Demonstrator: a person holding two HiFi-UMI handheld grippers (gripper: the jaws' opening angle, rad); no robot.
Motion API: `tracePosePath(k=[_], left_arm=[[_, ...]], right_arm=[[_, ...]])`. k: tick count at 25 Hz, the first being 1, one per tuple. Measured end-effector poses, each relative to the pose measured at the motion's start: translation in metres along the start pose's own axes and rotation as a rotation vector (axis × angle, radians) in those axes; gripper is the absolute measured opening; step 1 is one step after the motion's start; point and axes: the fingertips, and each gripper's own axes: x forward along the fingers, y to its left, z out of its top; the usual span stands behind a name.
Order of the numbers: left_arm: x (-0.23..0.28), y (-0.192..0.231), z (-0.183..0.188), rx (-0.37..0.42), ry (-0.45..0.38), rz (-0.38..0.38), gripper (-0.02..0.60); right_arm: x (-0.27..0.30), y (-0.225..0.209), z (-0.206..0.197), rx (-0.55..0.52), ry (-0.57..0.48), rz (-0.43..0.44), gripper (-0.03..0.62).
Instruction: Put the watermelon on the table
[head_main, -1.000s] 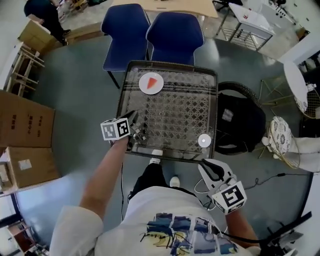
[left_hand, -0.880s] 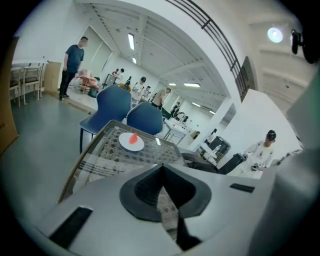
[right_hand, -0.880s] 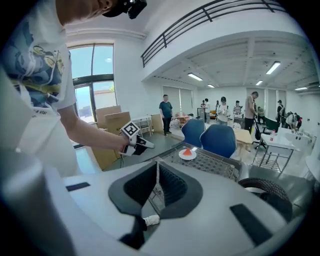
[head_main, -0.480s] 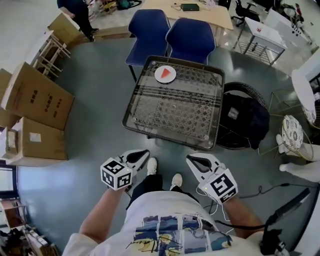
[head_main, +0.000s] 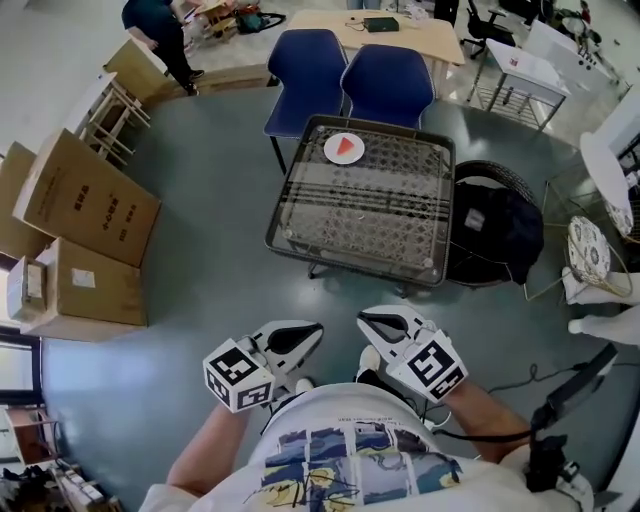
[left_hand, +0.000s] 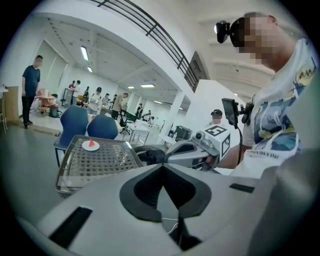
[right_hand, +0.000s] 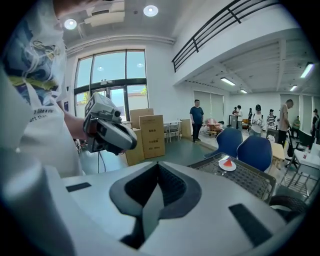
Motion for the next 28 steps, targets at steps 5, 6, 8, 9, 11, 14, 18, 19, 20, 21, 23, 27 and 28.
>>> tracePosePath(k=[5,6,8,9,11,14,18,19,20,21,23,27,28], left_arm=[[-0.063,-0.004,0.001,0.025,-0.043,0.031,0.009],[-0.074,-0.007,-0.001,0.027,-0.052,0.027,0.009],[-0.092,-0.011,-0.006,0.030,-0.068,0.013,0.009],[-0.101,-0.012,-0.010,0.038,-0.073,0.008,0.009],[-0.118,-0.008,-0.016,0.059,-0.078,0.021,0.009],[-0.147,-0.002,-0.022,0.057,-0.101,0.029,0.009],[-0.178,-0.009,-0.035,0.054,-0.105,-0.023,0.009],[-0.184,-0.012,-0.040,0.059,-0.103,-0.034,0.009],[-0.189,-0.015,-0.045,0.063,-0.101,-0.044,0.009],[-0.194,-0.018,-0.049,0.064,-0.101,-0.053,0.009],[-0.204,-0.022,-0.057,0.061,-0.100,-0.069,0.009],[-0.215,-0.035,-0.067,0.060,-0.091,-0.102,0.009],[-0.216,-0.039,-0.068,0.064,-0.089,-0.106,0.009]], right_arm=[[0.015,0.046,0.021,-0.022,-0.008,-0.016,0.011],[0.018,0.056,0.025,-0.025,-0.008,-0.022,0.011],[0.023,0.075,0.031,-0.029,-0.006,-0.035,0.011],[0.026,0.084,0.033,-0.031,-0.006,-0.044,0.011],[0.029,0.102,0.036,-0.027,-0.010,-0.068,0.011],[0.034,0.132,0.039,-0.017,-0.012,-0.090,0.011],[0.043,0.171,0.043,-0.008,0.001,-0.106,0.011],[0.045,0.179,0.043,-0.006,-0.002,-0.112,0.011],[0.047,0.187,0.042,-0.004,-0.004,-0.118,0.011],[0.049,0.195,0.043,-0.003,-0.007,-0.122,0.011],[0.054,0.211,0.046,-0.005,-0.010,-0.123,0.011],[0.056,0.235,0.052,-0.019,-0.002,-0.120,0.011],[0.055,0.237,0.052,-0.025,-0.002,-0.120,0.011]])
